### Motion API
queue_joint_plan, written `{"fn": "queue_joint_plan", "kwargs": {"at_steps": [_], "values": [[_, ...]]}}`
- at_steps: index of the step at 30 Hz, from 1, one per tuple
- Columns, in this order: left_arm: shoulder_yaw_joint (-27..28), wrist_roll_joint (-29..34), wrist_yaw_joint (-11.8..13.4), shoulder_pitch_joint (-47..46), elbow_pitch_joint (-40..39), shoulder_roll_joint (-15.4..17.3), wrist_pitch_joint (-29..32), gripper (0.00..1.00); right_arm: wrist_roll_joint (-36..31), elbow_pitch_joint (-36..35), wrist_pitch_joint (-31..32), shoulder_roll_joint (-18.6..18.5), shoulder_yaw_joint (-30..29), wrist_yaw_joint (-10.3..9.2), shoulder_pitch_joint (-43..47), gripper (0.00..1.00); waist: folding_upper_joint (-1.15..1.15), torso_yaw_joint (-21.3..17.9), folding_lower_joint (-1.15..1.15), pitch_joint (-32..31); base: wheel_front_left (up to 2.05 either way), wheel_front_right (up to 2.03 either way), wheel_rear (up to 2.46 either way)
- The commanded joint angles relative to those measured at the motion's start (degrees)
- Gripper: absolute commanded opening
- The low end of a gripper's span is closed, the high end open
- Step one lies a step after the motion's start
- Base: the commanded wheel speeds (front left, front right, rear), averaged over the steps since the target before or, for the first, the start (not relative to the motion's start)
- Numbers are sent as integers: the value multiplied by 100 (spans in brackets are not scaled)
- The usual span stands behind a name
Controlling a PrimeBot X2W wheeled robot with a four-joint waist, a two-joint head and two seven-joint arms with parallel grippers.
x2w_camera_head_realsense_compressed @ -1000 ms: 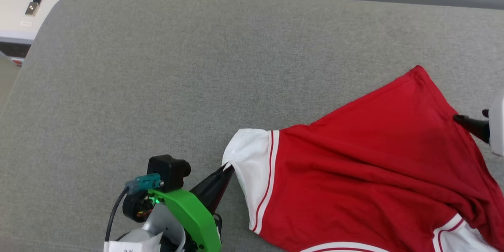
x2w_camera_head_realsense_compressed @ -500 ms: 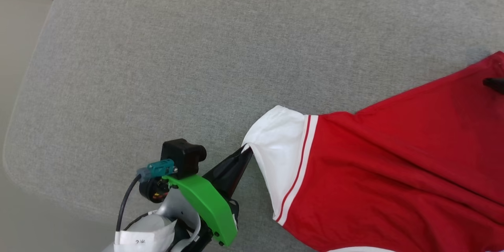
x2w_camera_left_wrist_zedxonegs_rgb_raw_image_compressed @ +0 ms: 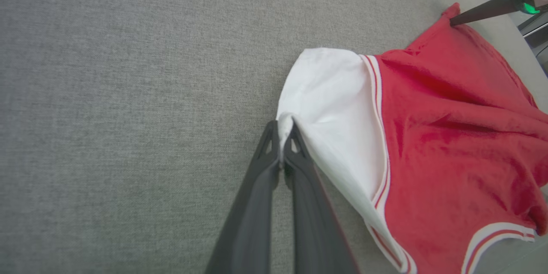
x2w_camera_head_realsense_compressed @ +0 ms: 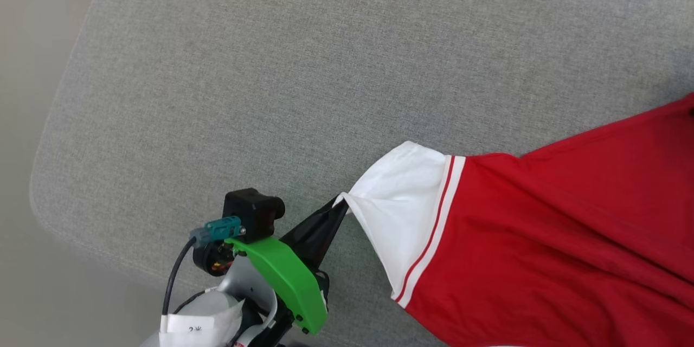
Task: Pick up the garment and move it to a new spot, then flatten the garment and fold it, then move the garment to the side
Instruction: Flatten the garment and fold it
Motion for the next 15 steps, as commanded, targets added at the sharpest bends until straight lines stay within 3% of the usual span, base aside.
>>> {"fn": "queue_joint_plan", "kwargs": {"at_steps": [1,15], "values": [[2,37,-13,-113,7,-55,-31,0,73,160,-22,160,171,-5,286,0,0,-12,0,-28,0,0,0],[246,-44,107,-66,150,156,-119,0,242,236,-1936,174,335,-5,36,0,0,-390,0,-749,0,0,0]]}}
